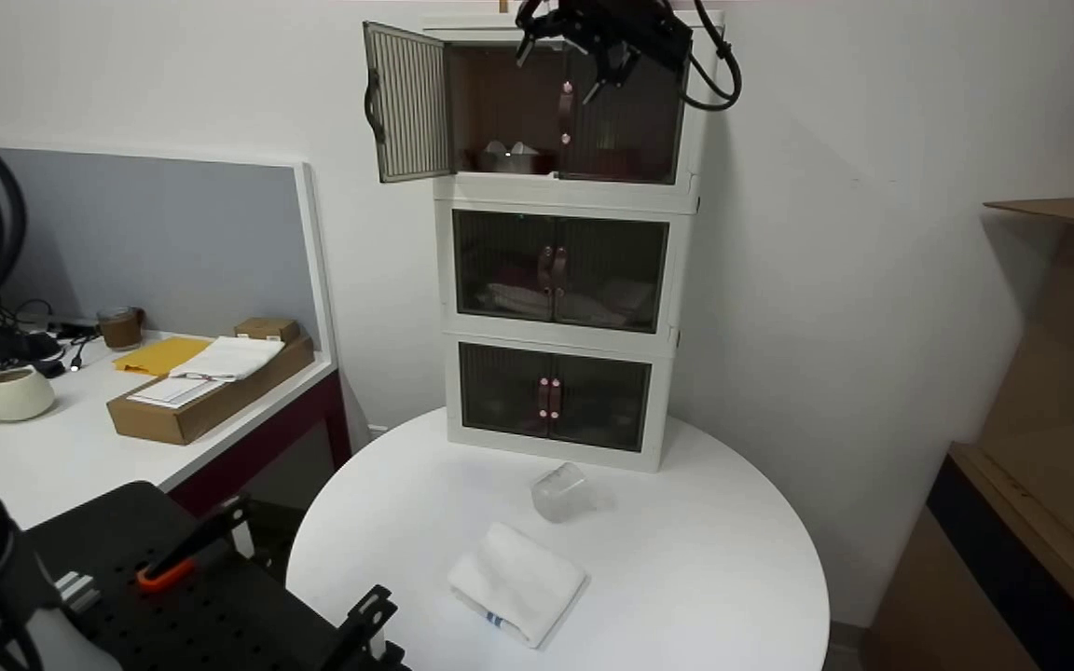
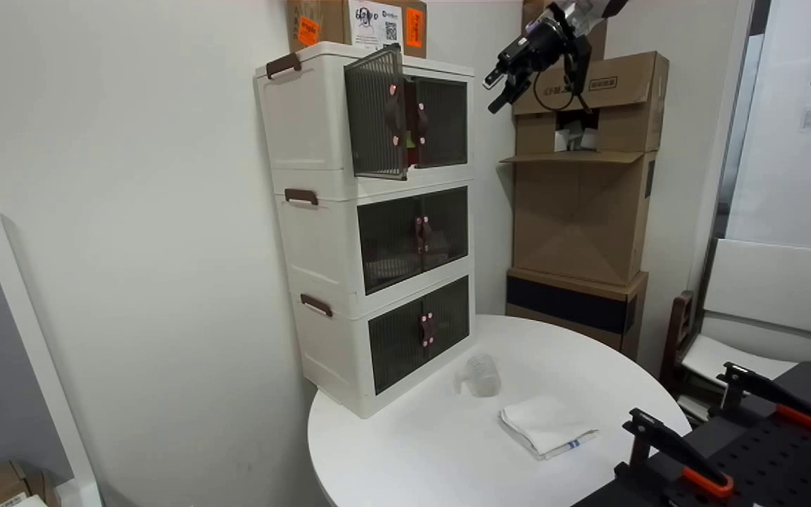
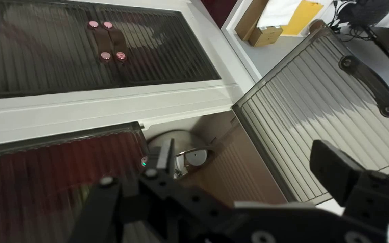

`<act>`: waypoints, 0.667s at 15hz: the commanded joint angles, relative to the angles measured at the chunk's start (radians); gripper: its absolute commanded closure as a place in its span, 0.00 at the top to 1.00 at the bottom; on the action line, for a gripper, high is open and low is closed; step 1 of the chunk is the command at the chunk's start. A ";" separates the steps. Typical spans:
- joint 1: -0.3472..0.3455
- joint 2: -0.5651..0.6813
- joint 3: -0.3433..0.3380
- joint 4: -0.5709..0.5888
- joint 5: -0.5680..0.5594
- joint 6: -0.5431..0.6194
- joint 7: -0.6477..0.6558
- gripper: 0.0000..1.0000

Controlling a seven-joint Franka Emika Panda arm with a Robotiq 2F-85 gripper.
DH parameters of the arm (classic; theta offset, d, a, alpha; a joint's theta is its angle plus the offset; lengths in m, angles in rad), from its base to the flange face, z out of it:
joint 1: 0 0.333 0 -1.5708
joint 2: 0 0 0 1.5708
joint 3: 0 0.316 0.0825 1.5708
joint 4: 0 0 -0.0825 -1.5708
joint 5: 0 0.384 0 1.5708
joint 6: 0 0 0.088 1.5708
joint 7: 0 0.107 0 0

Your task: Open the left and right doors of the topmost cabinet.

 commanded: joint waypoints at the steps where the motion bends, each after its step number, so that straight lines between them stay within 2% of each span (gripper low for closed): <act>1: -0.044 0.003 0.044 0.007 -0.005 -0.002 0.003 1.00; 4: -0.047 -0.021 0.063 -0.054 0.021 0.005 0.016 1.00; 10: -0.049 0.010 0.116 -0.041 0.086 0.095 -0.087 1.00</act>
